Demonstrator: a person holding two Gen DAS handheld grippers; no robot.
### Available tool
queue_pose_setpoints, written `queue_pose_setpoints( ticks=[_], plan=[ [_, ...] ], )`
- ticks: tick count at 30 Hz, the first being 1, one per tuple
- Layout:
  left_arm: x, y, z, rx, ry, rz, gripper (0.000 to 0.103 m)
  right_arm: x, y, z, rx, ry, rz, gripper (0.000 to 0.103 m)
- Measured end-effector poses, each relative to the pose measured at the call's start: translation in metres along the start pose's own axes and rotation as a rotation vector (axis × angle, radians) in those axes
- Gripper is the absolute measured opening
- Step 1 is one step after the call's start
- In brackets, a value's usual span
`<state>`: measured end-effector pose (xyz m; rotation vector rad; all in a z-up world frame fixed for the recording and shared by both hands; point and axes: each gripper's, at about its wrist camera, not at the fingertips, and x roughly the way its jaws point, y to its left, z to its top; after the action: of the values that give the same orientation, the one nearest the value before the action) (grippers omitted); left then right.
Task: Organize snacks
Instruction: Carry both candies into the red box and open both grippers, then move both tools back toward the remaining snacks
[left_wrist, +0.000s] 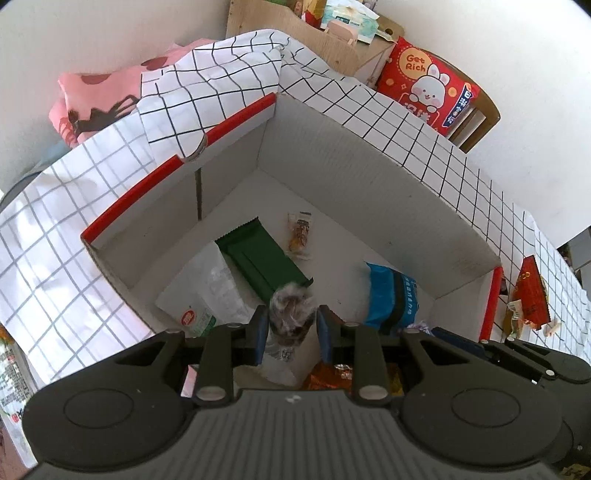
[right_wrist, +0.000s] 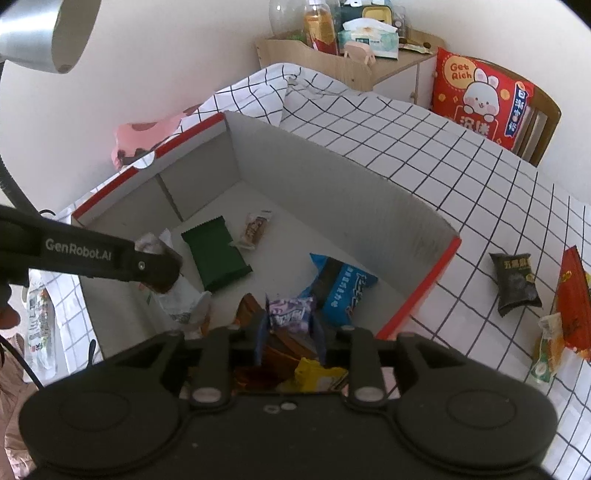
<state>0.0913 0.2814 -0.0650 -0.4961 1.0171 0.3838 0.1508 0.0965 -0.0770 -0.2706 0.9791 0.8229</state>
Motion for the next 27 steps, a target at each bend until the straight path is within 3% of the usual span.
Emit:
queue_pose_setpoints(
  ticks=[2, 6, 10, 14, 18, 20, 22, 27],
  plan=[
    [0.000, -0.002, 0.000, 0.009, -0.008, 0.007, 0.029, 0.001, -0.002, 0.000, 0.010, 0.006, 0.004, 0.029],
    [-0.002, -0.001, 0.000, -0.003, -0.020, 0.009, 0.065, 0.000, -0.004, -0.001, 0.024, 0.006, 0.009, 0.032],
    [-0.007, -0.003, -0.002, 0.005, -0.030, 0.009, 0.066, -0.008, -0.005, -0.002, 0.028, -0.009, 0.021, 0.040],
    [-0.011, -0.004, -0.006, 0.003, -0.034, 0.002, 0.071, -0.019, -0.005, -0.005, 0.031, -0.029, 0.035, 0.058],
    [-0.018, -0.005, -0.011, 0.002, -0.046, 0.001, 0.071, -0.033, -0.002, -0.008, 0.009, -0.057, 0.047, 0.065],
    [-0.022, -0.007, -0.014, 0.004, -0.054, -0.002, 0.075, -0.041, -0.002, -0.010, 0.008, -0.072, 0.051, 0.073],
    [-0.028, -0.009, -0.017, 0.005, -0.064, -0.015, 0.080, -0.049, -0.004, -0.012, 0.011, -0.089, 0.048, 0.078],
    [-0.043, -0.020, -0.024, 0.018, -0.099, -0.046, 0.083, -0.068, -0.014, -0.018, 0.041, -0.126, 0.045, 0.083]
  ],
)
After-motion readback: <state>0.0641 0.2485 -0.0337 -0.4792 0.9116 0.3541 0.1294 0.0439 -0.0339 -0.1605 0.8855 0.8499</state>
